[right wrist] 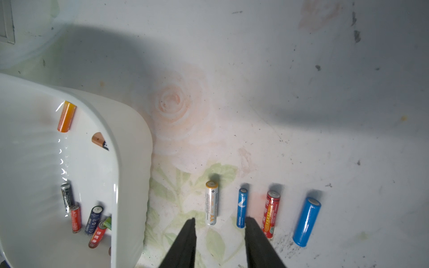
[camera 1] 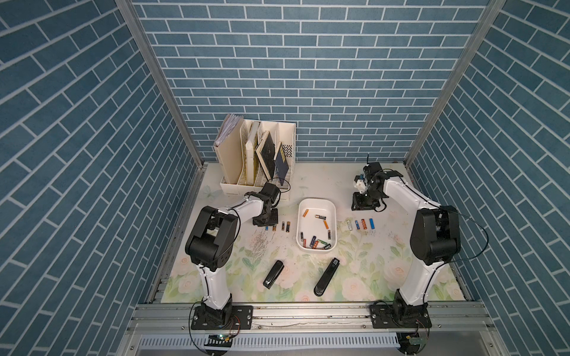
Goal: Take the batteries out of the storage box
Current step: Place the battery at the center of the board, then adjust the battery in the storage box.
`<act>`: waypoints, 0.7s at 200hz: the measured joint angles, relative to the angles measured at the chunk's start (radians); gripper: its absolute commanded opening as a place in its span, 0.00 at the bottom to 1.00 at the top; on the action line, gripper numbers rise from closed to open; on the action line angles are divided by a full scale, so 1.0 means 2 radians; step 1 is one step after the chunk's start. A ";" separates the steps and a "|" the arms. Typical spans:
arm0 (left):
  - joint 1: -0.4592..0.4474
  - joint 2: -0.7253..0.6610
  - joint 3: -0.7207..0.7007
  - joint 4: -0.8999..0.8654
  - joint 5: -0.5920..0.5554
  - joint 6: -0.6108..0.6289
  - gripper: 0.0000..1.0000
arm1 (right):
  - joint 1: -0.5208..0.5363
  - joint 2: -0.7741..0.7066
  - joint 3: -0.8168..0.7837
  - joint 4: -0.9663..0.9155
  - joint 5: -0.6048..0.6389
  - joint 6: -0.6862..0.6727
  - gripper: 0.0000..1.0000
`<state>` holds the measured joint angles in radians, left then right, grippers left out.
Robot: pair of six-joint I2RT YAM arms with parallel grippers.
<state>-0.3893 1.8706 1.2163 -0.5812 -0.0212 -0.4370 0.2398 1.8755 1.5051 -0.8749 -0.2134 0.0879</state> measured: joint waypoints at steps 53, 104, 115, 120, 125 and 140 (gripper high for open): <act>0.000 -0.013 0.010 -0.022 -0.002 0.000 0.35 | 0.010 0.000 0.027 -0.016 0.000 0.000 0.38; -0.001 -0.052 0.025 -0.035 0.000 -0.012 0.38 | 0.083 0.000 0.088 -0.024 -0.003 0.006 0.38; -0.003 -0.061 0.025 -0.036 0.000 -0.018 0.40 | 0.097 0.000 0.086 -0.024 -0.004 0.009 0.38; -0.004 -0.064 0.025 -0.036 0.000 -0.020 0.41 | 0.104 0.000 0.084 -0.024 -0.004 0.010 0.38; -0.005 -0.068 0.024 -0.036 0.000 -0.022 0.41 | 0.109 0.000 0.083 -0.025 -0.004 0.010 0.38; -0.009 -0.078 0.023 -0.035 0.003 -0.029 0.41 | 0.122 0.000 0.076 -0.026 -0.003 0.013 0.38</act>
<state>-0.4076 1.7142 1.2625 -0.6502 -0.0154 -0.4942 0.4843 1.8751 1.6566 -0.9268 -0.2195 0.1146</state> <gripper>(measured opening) 0.411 0.384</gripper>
